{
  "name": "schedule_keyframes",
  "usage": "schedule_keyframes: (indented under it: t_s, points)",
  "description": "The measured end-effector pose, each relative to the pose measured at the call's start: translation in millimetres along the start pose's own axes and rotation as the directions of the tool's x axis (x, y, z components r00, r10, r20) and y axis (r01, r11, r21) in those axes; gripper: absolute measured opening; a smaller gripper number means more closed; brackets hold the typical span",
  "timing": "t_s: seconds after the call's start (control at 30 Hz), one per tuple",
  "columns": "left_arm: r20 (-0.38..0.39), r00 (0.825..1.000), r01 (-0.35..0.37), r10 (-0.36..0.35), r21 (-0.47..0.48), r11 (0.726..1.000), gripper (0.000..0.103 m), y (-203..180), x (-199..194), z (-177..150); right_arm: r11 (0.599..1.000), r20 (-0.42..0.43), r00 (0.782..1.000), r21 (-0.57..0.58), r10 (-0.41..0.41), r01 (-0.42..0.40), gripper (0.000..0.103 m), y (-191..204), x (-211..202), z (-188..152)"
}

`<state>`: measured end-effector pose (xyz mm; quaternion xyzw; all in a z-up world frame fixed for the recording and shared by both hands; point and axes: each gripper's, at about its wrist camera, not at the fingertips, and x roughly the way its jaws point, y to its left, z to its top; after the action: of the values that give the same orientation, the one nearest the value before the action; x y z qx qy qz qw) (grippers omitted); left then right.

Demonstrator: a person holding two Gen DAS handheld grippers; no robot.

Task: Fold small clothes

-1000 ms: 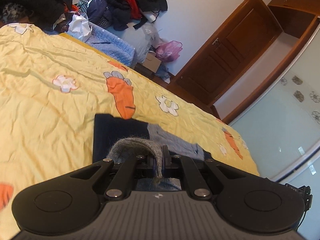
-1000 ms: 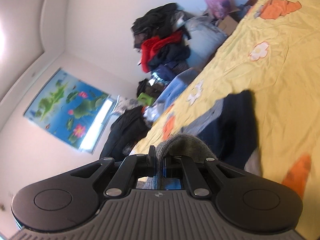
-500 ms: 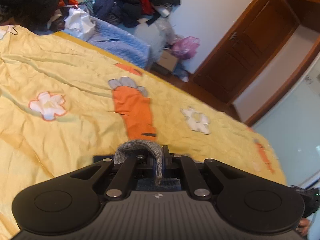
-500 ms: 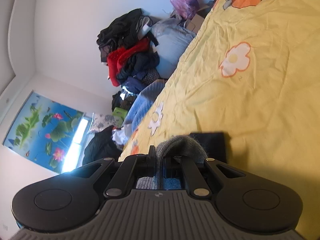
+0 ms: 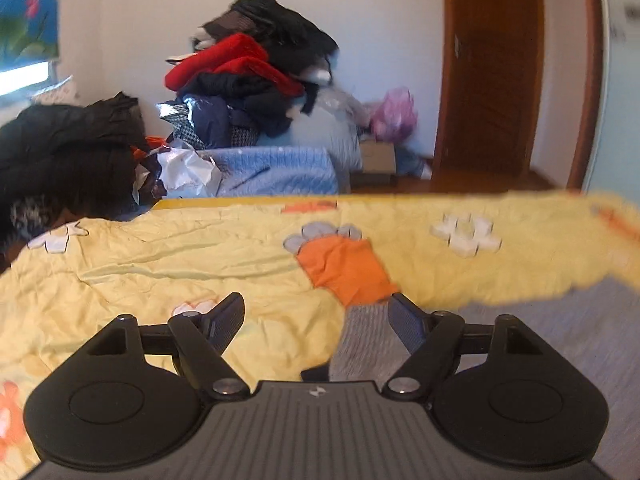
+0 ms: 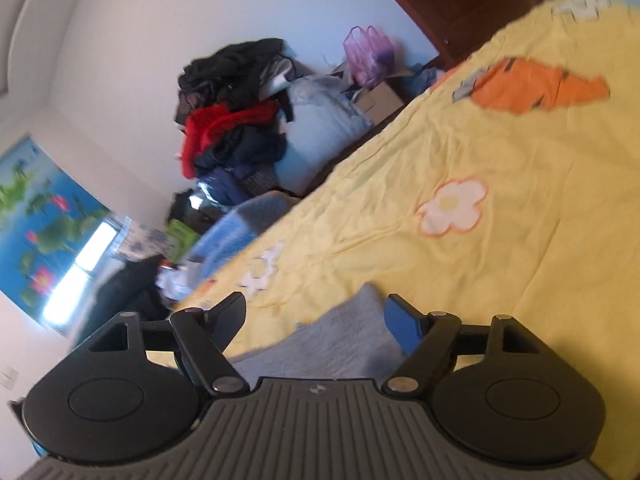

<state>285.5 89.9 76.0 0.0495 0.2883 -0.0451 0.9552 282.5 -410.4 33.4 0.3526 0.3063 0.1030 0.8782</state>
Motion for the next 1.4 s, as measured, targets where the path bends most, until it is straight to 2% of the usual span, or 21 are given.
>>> schedule_keyframes:
  t_s: [0.1,0.2,0.23,0.27,0.3,0.33,0.4,0.43,0.57,0.63,0.73,0.8,0.87,0.93,0.97,1.07,1.13,1.23,1.3,1.33,1.4]
  points:
    - [-0.079,0.997,0.012,-0.006,0.067,0.998,0.079,-12,25,-10,0.999,-0.058,0.997,-0.03,-0.047,0.045,0.076,-3,21,4]
    - [-0.124,0.992,0.028,-0.021,0.053,0.998,0.078,-19,49,-14,0.985,-0.115,0.987,-0.138,-0.115,0.099,0.074,8,47,1]
    - [-0.134,0.991,0.026,-0.02,0.043,0.999,0.073,-20,55,-16,0.975,-0.12,0.982,-0.186,-0.144,0.12,0.071,13,54,-1]
    - [-0.152,0.988,0.022,-0.016,0.037,0.999,0.051,-21,61,-15,0.964,-0.121,0.979,-0.233,-0.163,0.132,0.069,18,61,-3]
    - [-0.18,0.984,0.013,-0.007,0.032,0.999,0.022,-21,69,-14,0.953,-0.12,0.977,-0.268,-0.176,0.139,0.058,23,64,-6]
    - [-0.209,0.978,0.003,0.002,0.026,1.0,0.01,-22,75,-14,0.948,-0.131,0.975,-0.29,-0.178,0.134,0.035,26,68,-7]
    - [-0.223,0.975,0.019,-0.012,0.029,0.999,0.005,-23,81,-12,0.946,-0.157,0.976,-0.307,-0.153,0.099,0.015,31,68,-10]
    - [-0.209,0.978,0.016,-0.005,0.052,0.999,0.004,-25,78,-11,0.945,-0.145,0.98,-0.315,-0.136,0.085,0.015,33,64,-12]
    - [-0.125,0.991,-0.051,0.056,0.04,0.998,0.004,-21,67,0,0.96,0.014,0.994,-0.256,-0.111,0.111,0.014,32,39,1]
    - [-0.169,0.984,-0.061,0.064,0.02,0.998,0.004,-17,76,-2,0.976,0.011,0.993,-0.184,-0.118,0.118,0.014,18,41,7]
    - [-0.175,0.982,-0.07,0.077,0.047,0.996,0.004,-25,78,-12,0.973,-0.067,0.986,-0.184,-0.154,0.14,0.014,10,54,-2]
    - [-0.183,0.979,-0.076,0.085,0.053,0.996,0.004,-26,78,-13,0.968,-0.048,0.986,-0.205,-0.161,0.148,0.015,13,55,-9]
    - [-0.172,0.982,-0.074,0.077,0.025,0.997,0.007,-22,73,-10,0.967,-0.041,0.981,-0.181,-0.188,0.178,0.023,14,55,-8]
    - [-0.131,0.987,-0.098,0.095,-0.018,0.995,0.007,-18,57,-6,0.97,-0.036,0.982,-0.167,-0.187,0.178,0.041,17,49,-9]
    - [-0.1,0.989,-0.111,0.108,-0.025,0.993,0.007,-20,45,-4,0.968,-0.012,0.984,-0.182,-0.177,0.172,0.041,23,41,-11]
    - [-0.014,0.999,-0.03,0.029,-0.028,0.999,0.007,-38,14,-8,0.935,0.02,0.992,-0.332,-0.124,0.124,0.041,57,23,-28]
    - [-0.036,0.999,0.026,-0.025,0.019,0.999,0.007,-60,15,-15,0.887,0.001,0.993,-0.45,-0.115,0.104,0.044,83,24,-42]
    - [-0.128,0.992,-0.008,0.021,0.098,0.995,0.007,-91,40,-34,0.802,-0.037,0.975,-0.576,-0.217,0.157,0.054,103,49,-67]
    - [-0.059,0.995,-0.07,0.079,0.142,0.987,0.007,-93,44,-51,0.771,-0.032,0.951,-0.594,-0.308,0.229,0.058,95,66,-76]
    - [-0.033,0.994,-0.096,0.103,0.168,0.981,0.007,-95,45,-57,0.772,0.002,0.957,-0.591,-0.289,0.234,0.061,87,64,-78]
    - [-0.037,0.994,-0.095,0.101,0.147,0.985,0.007,-92,45,-56,0.816,0.026,0.97,-0.535,-0.242,0.218,0.062,72,56,-76]
